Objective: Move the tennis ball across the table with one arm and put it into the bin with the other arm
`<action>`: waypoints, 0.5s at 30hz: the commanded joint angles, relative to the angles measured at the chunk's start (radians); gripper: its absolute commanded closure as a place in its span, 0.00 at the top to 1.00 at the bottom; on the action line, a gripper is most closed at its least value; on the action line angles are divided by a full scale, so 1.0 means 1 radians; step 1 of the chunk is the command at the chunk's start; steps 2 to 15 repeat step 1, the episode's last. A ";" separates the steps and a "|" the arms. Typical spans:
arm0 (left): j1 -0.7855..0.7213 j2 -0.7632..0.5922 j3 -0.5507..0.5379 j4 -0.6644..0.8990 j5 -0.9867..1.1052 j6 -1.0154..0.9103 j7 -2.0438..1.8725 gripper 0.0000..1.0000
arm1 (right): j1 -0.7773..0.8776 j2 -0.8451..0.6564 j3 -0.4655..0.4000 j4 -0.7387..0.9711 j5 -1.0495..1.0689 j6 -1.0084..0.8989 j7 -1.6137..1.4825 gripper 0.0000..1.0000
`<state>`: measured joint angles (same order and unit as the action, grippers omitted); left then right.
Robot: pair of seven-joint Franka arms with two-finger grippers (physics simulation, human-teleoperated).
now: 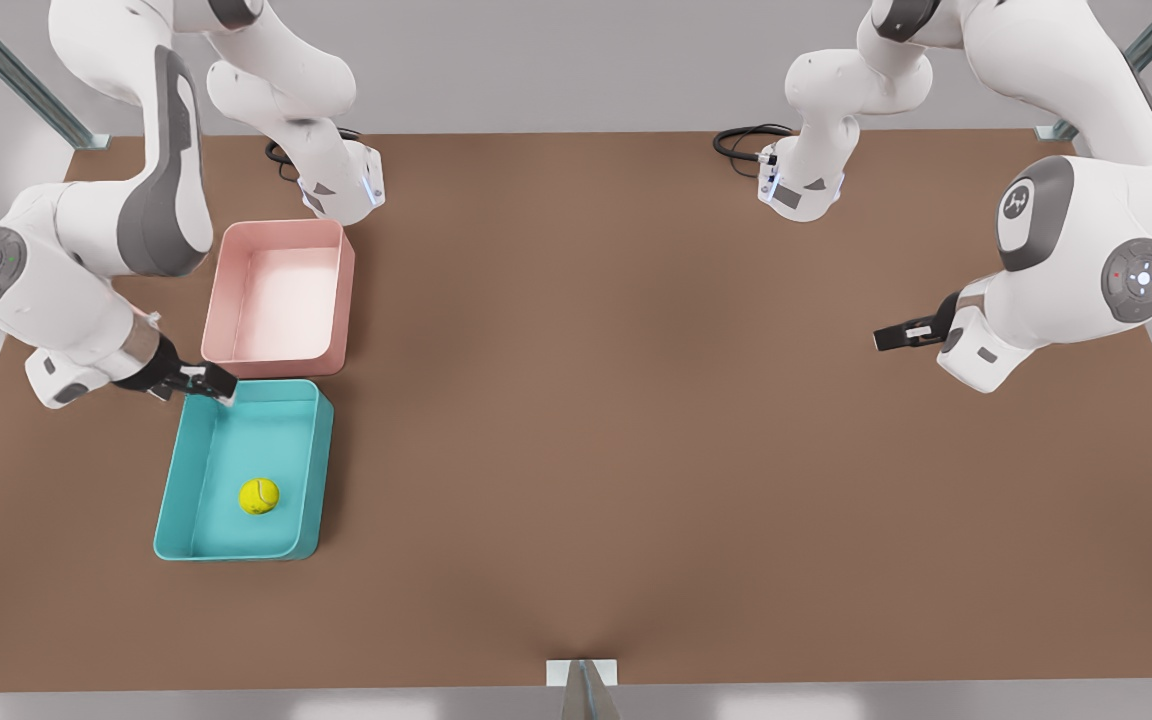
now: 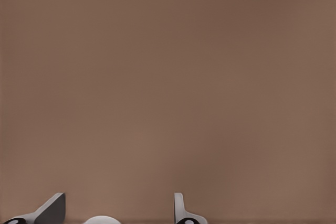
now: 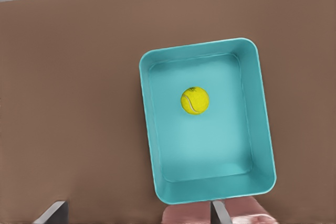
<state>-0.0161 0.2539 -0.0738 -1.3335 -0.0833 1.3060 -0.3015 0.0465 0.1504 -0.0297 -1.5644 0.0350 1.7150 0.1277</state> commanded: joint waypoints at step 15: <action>0.004 -0.001 0.000 0.001 0.002 -0.002 0.002 1.00 | 0.003 -0.020 0.001 0.001 0.000 -0.252 0.003 1.00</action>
